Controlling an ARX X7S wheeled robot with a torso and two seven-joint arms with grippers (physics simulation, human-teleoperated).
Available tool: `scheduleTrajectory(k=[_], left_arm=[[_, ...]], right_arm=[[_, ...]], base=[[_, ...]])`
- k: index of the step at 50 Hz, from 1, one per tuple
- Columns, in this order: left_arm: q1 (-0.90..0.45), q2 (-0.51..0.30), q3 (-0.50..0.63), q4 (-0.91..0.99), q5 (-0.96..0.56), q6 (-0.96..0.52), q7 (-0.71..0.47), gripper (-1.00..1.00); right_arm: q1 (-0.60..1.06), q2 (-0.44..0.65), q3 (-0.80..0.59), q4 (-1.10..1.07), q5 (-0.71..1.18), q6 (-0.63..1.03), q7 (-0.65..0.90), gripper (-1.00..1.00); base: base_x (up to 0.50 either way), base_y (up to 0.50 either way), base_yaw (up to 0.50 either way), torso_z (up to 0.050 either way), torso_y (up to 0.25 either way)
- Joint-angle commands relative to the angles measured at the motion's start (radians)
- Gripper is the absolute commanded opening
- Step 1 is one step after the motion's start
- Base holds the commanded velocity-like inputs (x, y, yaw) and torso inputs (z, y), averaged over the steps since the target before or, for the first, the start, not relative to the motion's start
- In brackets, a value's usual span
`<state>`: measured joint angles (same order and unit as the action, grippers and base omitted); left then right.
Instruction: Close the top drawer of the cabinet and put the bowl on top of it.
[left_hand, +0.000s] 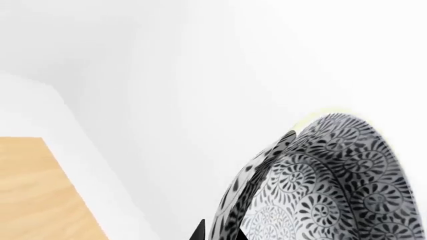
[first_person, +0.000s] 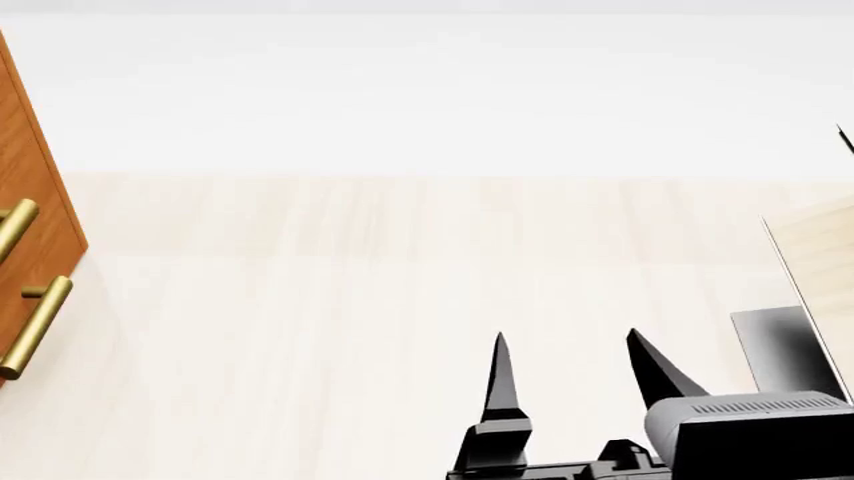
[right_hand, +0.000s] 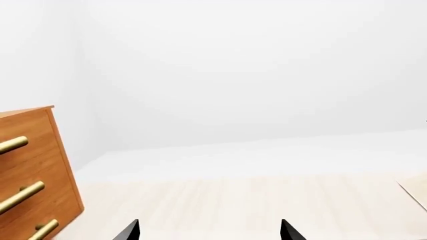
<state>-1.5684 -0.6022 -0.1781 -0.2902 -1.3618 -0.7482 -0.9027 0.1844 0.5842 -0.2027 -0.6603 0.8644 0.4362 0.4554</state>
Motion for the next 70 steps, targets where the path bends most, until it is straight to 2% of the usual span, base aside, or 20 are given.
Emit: scheduleTrajectory(k=[1,25,40,57,70], left_arm=[[0.0,-0.016,-0.032,-0.015,-0.01,0.034,-0.007,-1.0],[0.046,-0.076,-0.074,-0.059,0.039,0.097,0.0,-1.0],[0.077,-0.098,-0.11,-0.026,0.083,0.159,-0.064,-1.0],[0.11,-0.105,-0.139,-0.066,0.097,0.19,-0.078,-1.0],[0.101,-0.119,-0.133,-0.144,0.123,0.211,-0.024,-1.0]], right_arm=[[-0.004,0.003,-0.001,-0.001,-0.001,-0.003,0.001,1.0],[-0.013,0.004,-0.001,0.001,-0.004,-0.014,0.004,1.0],[-0.014,0.005,-0.006,-0.002,-0.004,-0.014,0.007,1.0],[-0.009,0.005,-0.012,0.003,-0.006,-0.014,0.007,1.0],[-0.005,0.002,-0.022,0.008,-0.011,-0.012,0.009,1.0]], base=[[0.0,0.0,0.0,0.0,0.0],[0.0,0.0,0.0,0.0,0.0],[0.0,0.0,0.0,0.0,0.0],[0.0,0.0,0.0,0.0,0.001],[0.0,0.0,0.0,0.0,0.0]])
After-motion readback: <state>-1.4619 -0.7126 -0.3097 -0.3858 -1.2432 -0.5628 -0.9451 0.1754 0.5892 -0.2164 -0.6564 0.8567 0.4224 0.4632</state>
